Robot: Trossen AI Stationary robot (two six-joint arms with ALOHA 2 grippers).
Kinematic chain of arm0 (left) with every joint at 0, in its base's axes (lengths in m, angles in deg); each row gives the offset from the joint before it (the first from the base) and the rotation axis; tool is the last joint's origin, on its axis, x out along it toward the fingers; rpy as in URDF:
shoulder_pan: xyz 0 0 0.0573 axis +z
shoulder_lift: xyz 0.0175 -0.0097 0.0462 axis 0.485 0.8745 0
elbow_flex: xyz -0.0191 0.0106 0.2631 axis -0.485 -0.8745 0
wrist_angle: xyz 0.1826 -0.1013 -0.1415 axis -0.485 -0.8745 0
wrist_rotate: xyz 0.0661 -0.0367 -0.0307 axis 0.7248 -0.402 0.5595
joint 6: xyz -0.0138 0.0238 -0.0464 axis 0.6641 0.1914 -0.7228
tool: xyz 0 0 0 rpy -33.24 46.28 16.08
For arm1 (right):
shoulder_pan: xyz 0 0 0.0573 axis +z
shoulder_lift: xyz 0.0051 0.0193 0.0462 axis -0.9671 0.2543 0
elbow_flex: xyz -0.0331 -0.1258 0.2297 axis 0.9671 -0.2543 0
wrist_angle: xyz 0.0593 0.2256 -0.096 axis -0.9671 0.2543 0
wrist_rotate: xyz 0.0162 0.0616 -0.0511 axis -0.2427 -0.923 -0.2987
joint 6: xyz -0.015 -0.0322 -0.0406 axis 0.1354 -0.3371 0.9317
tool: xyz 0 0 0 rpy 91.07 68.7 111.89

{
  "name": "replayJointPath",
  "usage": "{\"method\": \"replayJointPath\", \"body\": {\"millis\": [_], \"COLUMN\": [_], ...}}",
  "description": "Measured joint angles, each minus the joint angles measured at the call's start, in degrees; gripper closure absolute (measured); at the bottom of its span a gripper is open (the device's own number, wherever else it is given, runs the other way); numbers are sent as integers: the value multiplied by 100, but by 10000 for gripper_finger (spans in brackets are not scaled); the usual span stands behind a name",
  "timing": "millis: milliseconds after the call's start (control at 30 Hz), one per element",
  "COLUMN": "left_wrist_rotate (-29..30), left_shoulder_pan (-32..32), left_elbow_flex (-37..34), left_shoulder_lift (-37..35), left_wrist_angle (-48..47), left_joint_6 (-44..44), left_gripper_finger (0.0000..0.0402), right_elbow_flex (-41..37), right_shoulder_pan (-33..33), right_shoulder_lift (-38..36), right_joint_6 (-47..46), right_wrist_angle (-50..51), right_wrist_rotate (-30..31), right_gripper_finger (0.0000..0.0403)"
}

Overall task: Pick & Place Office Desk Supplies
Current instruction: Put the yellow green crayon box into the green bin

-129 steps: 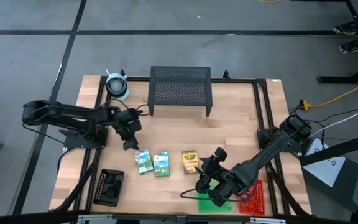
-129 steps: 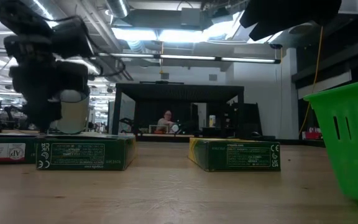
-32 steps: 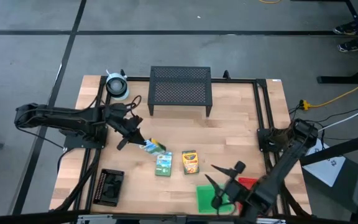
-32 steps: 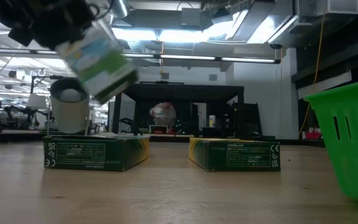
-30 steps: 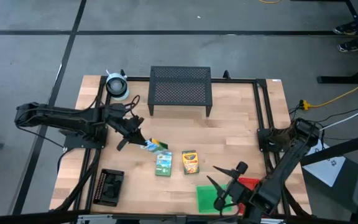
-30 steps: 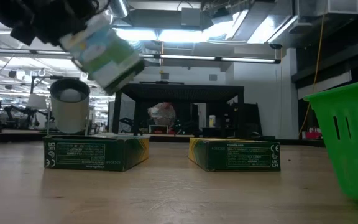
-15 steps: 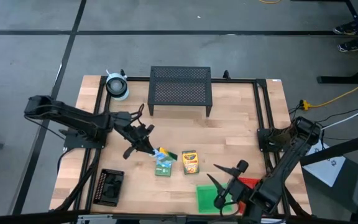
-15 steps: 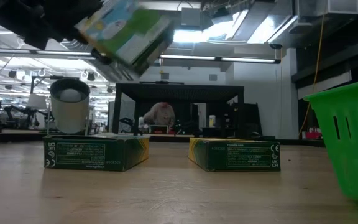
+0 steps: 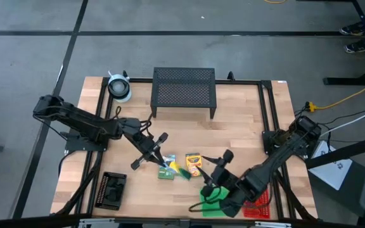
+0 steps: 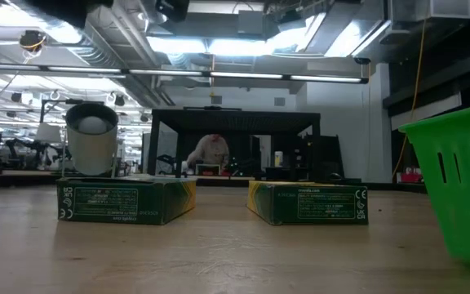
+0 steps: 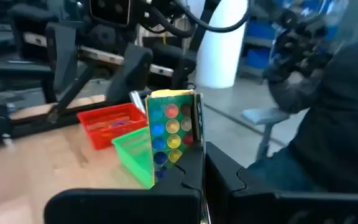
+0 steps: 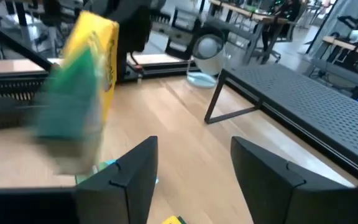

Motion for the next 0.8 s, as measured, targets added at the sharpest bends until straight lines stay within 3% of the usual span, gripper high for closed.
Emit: {"method": "replayJointPath", "body": {"millis": [133, 367, 800], "left_wrist_rotate": [226, 170, -80], "left_shoulder_pan": [58, 317, 744], "left_elbow_flex": [290, 322, 320], "left_shoulder_lift": [1, 0, 0], "left_wrist_angle": [-594, -675, -431], "left_joint_6": [249, 331, 715], "left_gripper_finger": [399, 399, 400], "right_elbow_flex": [-1, 2, -1], "right_shoulder_pan": [21, 136, 112], "right_shoulder_lift": [1, 4, 6], "right_joint_6": [554, 813, 856], "right_wrist_angle": [-497, -783, -934], "right_wrist_rotate": [-203, -293, -316], "right_gripper_finger": [157, 88, 98]}}
